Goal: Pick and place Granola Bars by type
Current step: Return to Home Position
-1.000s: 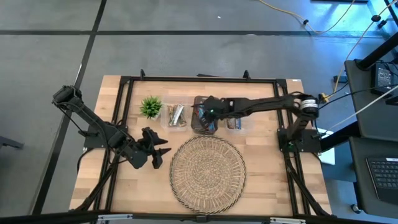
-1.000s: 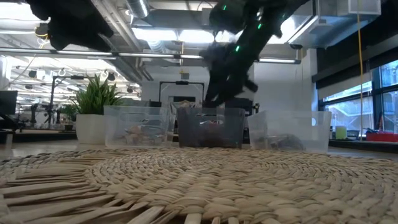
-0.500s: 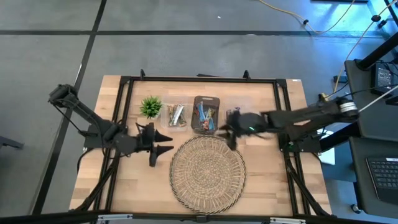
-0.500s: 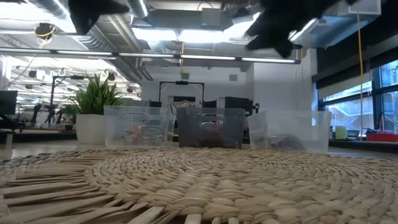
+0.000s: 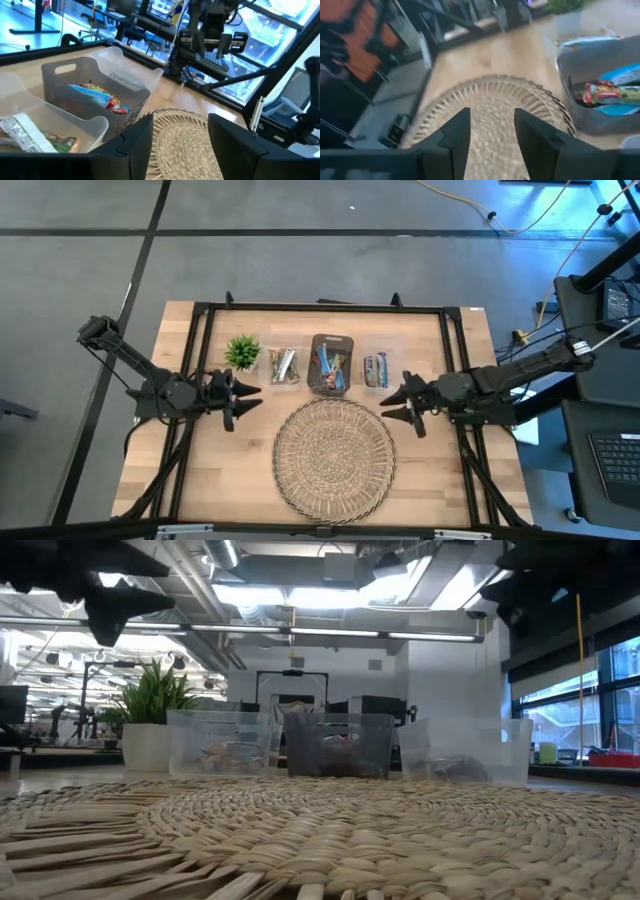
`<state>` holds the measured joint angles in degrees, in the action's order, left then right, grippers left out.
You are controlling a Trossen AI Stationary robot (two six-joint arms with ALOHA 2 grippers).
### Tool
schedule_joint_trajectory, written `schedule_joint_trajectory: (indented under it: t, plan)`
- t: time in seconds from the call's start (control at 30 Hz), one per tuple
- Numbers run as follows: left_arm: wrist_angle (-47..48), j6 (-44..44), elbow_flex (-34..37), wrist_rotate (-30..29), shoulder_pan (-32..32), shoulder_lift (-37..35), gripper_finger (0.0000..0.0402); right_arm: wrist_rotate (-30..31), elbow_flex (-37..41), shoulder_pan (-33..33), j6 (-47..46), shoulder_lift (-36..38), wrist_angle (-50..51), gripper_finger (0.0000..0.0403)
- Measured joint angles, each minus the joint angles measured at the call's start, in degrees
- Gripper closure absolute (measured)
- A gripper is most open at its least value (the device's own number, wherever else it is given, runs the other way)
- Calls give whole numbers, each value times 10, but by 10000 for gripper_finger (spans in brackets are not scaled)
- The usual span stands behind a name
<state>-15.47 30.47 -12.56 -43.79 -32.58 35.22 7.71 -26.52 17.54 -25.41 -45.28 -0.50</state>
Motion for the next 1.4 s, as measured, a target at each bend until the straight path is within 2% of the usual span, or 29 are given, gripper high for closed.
schedule_joint_trajectory:
  t: [0.2,0.5,0.8,1.0,1.23,1.4]
  plan:
    - [-4,-36,35,22,3,-76,221,-38,88,1,5,86,-101,247]
    - [13,-111,47,98,58,-183,221,-48,152,-12,18,200,-106,247]
    - [96,-98,47,183,149,-257,221,-90,197,-50,32,305,-111,247]
    - [157,-87,47,181,185,-290,220,-94,218,-55,43,373,-102,247]
    - [177,-93,47,188,207,-327,220,-99,222,-55,48,444,-62,247]
    - [192,-93,47,183,218,-335,221,-99,222,-55,48,451,-46,247]
